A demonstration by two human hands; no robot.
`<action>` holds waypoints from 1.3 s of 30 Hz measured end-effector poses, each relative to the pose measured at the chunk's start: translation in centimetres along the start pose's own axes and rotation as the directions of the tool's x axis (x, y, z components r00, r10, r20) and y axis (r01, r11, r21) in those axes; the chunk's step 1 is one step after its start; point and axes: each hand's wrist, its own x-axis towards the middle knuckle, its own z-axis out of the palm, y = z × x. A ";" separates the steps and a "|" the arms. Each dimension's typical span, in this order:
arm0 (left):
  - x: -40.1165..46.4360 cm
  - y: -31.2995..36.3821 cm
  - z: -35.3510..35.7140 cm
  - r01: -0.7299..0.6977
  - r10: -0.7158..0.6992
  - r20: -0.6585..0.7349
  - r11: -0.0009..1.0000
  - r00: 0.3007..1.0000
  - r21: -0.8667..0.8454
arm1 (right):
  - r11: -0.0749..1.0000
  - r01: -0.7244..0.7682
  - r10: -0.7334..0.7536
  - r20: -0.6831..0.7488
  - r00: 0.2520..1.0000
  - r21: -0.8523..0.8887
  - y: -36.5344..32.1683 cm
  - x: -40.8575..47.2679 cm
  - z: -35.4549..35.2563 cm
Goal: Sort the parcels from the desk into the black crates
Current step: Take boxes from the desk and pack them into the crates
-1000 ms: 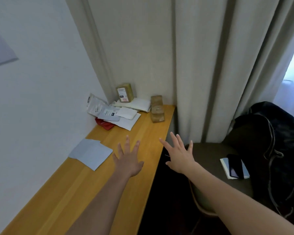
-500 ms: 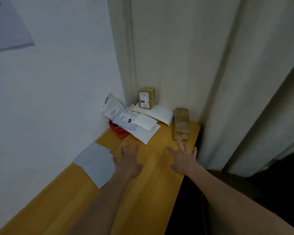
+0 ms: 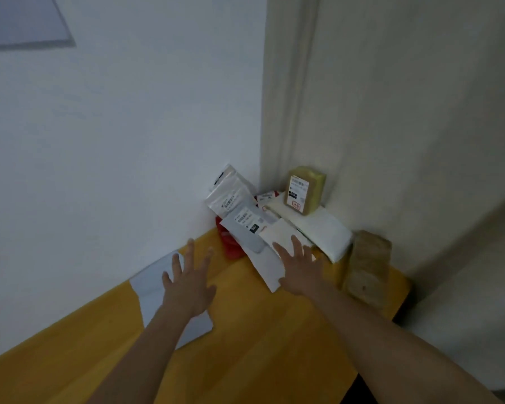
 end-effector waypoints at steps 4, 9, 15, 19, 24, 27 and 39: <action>5.3 6.1 -0.6 0.024 -0.022 0.050 0.999 0.999 -0.045 | 0.998 0.039 -0.037 -0.063 0.997 0.043 5.0 6.4 -3.2; 11.0 12.3 -1.6 -0.002 0.003 0.022 0.999 1.000 -0.048 | 0.995 -0.020 0.032 -0.120 0.992 0.099 11.4 14.5 -7.1; 14.2 13.5 -1.8 0.058 -0.058 0.061 0.998 0.996 0.001 | 0.967 -0.007 0.061 -0.206 0.977 0.254 12.7 21.9 -9.1; 15.3 13.1 -1.8 0.110 -0.112 0.084 0.994 0.990 0.018 | 0.955 -0.035 0.096 -0.197 0.976 0.293 12.8 24.5 -8.9; 15.6 13.0 -1.9 0.139 -0.141 0.084 0.990 0.986 0.024 | 0.945 -0.005 0.100 -0.272 0.957 0.328 12.2 26.0 -8.4; 15.4 12.8 -1.5 0.158 -0.159 0.092 0.987 0.983 0.010 | 0.946 0.060 0.041 -0.302 0.952 0.318 11.4 26.1 -8.3; 12.6 12.3 -4.8 0.244 -0.252 0.108 0.605 0.962 -0.758 | 0.252 0.118 -0.201 -0.067 0.977 0.960 8.4 19.5 -11.7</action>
